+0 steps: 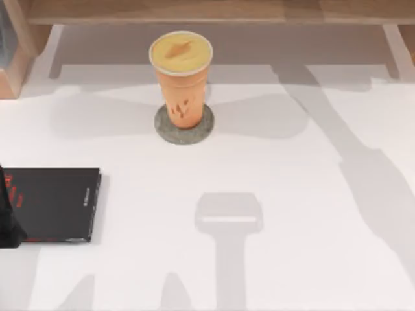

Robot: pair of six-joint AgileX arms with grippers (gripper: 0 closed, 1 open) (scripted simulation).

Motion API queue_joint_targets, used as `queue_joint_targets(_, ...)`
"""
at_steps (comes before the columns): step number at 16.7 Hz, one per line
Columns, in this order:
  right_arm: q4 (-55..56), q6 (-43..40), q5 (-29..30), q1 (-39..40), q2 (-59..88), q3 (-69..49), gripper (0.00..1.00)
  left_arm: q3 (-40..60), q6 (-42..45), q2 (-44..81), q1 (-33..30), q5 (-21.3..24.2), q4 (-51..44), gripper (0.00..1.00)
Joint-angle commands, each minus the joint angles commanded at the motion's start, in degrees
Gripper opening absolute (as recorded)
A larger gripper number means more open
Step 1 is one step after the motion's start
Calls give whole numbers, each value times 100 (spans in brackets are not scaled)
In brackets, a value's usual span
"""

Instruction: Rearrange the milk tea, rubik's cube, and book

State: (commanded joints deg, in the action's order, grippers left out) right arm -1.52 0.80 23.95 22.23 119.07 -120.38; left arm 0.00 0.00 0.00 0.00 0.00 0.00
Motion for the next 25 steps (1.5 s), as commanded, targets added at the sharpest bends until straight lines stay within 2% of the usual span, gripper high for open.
queue_joint_targets(6,6,7,11,2,-17,22,100,0,0,0,0,0,0,100)
queue_joint_targets(13,308,4,143,160,-697,1026,100,0,0,0,0,0,0,100)
queue_joint_targets(18,322,6,143,140,-713,1055,100,0,0,0,0,0,0,100)
queue_joint_targets(22,286,42,-34,79,-1111,1479,100,0,0,0,0,0,0,100)
queue_joint_targets(25,256,33,-248,-103,-1874,2274,100,0,0,0,0,0,0,100)
